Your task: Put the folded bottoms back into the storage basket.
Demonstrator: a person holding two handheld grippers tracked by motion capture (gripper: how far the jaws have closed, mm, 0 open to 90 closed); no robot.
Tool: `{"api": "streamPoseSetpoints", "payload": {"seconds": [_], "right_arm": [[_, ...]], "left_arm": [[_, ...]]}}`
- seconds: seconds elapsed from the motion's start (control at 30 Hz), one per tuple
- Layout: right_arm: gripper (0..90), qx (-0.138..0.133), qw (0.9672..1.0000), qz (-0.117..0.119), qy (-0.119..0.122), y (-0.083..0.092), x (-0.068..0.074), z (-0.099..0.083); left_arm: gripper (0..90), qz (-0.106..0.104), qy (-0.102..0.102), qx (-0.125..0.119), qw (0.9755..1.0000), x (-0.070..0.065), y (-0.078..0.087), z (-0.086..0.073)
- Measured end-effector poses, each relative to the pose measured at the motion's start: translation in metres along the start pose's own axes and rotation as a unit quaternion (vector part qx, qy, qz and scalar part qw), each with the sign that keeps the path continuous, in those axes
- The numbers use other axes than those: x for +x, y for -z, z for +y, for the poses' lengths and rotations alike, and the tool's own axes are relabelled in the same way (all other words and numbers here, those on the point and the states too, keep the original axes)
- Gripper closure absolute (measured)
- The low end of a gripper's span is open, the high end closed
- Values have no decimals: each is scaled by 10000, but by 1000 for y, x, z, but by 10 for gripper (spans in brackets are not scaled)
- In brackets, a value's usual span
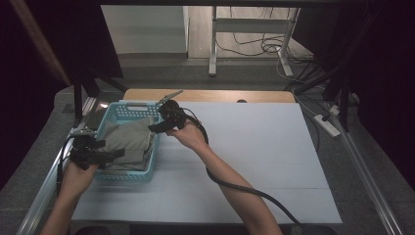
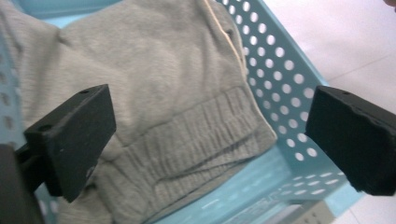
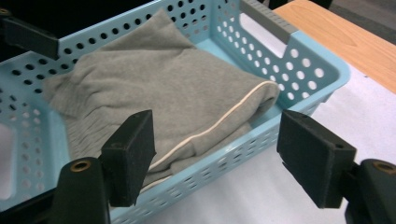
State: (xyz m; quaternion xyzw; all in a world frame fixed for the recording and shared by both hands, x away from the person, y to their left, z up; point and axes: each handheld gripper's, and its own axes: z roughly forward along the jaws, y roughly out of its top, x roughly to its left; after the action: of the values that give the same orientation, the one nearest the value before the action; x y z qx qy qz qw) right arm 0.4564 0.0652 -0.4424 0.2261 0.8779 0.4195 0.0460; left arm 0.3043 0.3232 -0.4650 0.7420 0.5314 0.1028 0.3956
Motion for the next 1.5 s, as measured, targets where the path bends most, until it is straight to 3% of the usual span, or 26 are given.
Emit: {"api": "streamPoseSetpoints", "payload": {"seconds": [0.13,0.3,0.47,0.7,1.13,1.5], "right_arm": [[228,8,9999,115,52,3,4,-3],[182,24,9996,241,148,7,8,-8],[153,21,9991,355,218,12,11,-12],[127,89,9982,516,296,17,16,-17],[33,103,9977,518,428,28,21,-32],[18,160,9967,649,467,34,24,-47]], "left_arm": [[1,-98,-17,-21,9999,-6,-1,-2],[1,-409,-21,-135,9991,-13,1,-4],[3,-728,-132,-150,9971,-21,2,-6],[2,-948,-187,-155,9952,-34,5,-12],[0,-1000,-384,-281,9938,-60,15,-37],[0,-976,-308,-172,9946,-68,22,-59]]}}
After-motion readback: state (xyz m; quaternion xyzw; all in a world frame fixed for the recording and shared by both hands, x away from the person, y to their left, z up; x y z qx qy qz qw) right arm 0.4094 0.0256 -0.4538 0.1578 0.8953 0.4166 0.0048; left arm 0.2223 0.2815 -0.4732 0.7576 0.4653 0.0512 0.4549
